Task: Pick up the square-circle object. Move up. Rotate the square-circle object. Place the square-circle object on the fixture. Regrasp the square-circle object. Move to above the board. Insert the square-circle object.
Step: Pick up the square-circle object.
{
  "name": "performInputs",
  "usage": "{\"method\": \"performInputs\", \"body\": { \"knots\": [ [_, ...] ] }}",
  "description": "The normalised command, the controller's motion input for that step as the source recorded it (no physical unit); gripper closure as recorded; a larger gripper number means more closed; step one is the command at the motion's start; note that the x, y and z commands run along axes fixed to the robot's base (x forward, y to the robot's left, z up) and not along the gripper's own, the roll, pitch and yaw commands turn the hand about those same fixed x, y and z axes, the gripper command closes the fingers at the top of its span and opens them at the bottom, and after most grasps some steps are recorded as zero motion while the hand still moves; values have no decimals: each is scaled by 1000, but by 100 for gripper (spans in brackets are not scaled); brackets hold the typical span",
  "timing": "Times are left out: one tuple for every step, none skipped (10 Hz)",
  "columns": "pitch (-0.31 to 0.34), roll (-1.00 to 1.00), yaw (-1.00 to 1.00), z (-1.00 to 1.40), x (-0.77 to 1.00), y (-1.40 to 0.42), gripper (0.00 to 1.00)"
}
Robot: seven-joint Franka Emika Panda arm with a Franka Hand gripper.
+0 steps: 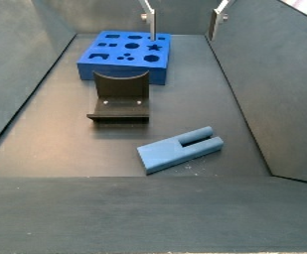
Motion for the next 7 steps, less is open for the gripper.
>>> {"method": "performInputs", "body": {
  "knots": [
    [0, 0, 0, 0, -17, 0, 0],
    [10, 40, -20, -83, -34, 46, 0],
    [19, 54, -80, -134, 0, 71, 0],
    [19, 3, -306, -180, 0, 191, 0],
    [0, -4, -426, -149, 49, 323, 0],
    [0, -36, -526, -149, 0, 389, 0],
    [0, -13, -506, -180, 0, 429, 0]
  ]
}}
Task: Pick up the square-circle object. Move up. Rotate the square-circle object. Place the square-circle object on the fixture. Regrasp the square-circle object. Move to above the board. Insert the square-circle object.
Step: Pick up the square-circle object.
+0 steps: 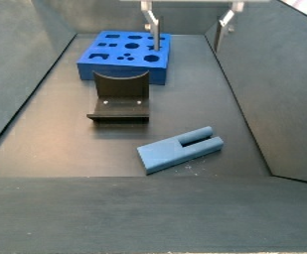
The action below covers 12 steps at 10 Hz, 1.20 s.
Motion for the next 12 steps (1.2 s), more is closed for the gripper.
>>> {"method": "performInputs", "body": {
  "knots": [
    [27, 0, -537, -234, 0, 414, 0],
    [16, 0, -586, -217, 0, 369, 0],
    [0, 0, -646, -160, 9, 317, 0],
    [-24, 0, -717, -206, 91, 254, 0],
    [-61, 0, -783, -289, 169, 209, 0],
    [-11, 16, -889, -457, 231, 83, 0],
    [0, 40, -903, -543, 197, 63, 0],
    [0, 37, -874, -586, 166, 100, 0],
    [0, 10, -711, -654, 86, 294, 0],
    [0, 0, -706, -754, 94, 306, 0],
    [-13, -51, -723, -806, 149, 209, 0],
    [-123, -204, -711, -569, 134, 69, 0]
  ]
}}
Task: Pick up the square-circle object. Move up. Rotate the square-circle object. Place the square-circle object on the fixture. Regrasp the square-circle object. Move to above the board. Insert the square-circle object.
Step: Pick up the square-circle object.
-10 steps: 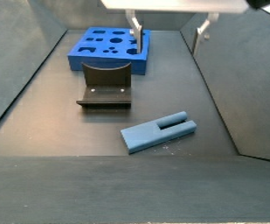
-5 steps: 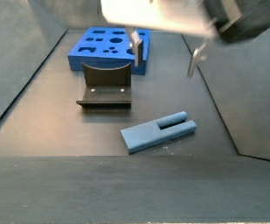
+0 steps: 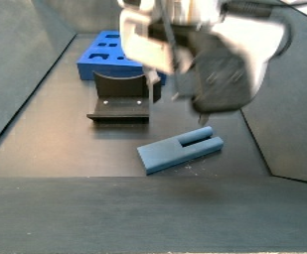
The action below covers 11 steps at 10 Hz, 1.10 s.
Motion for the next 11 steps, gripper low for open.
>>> {"method": "performInputs", "body": {
  "knots": [
    [-157, -244, -706, -489, 91, 26, 0],
    [-179, -254, -640, -454, -134, 9, 0],
    [-154, -276, -443, -257, -466, 117, 0],
    [-196, -307, -257, -254, -551, 80, 0],
    [-237, -333, -220, -220, -554, 83, 0],
    [-229, -269, -169, -229, -449, 11, 0],
    [-207, -246, -120, -346, -306, 0, 0],
    [-196, -183, -57, -440, -203, 0, 0],
    [-179, -159, -49, -451, -123, 0, 0],
    [-146, -154, -69, -437, -60, 0, 0],
    [-106, -141, -69, -320, 0, 26, 0]
  ]
}}
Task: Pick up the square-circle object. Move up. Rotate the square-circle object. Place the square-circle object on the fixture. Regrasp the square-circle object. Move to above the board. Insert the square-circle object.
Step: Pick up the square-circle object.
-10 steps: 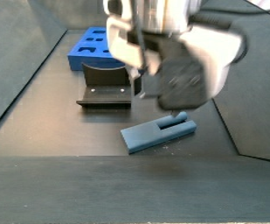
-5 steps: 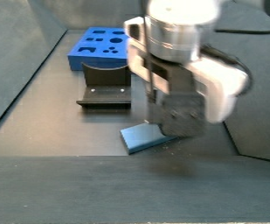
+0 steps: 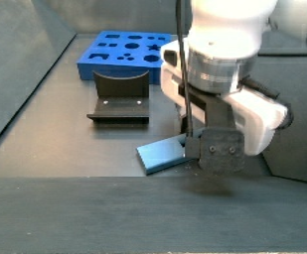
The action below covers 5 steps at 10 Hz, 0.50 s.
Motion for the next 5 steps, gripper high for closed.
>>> {"method": "performInputs", "body": {
  "knots": [
    [-99, -79, 0, -66, -3, 43, 0],
    [-20, 0, 0, 0, 0, 0, 0],
    [0, 0, 0, 0, 0, 0, 0],
    [0, 0, 0, 0, 0, 0, 100],
    [0, 0, 0, 0, 0, 0, 100]
  ]
}}
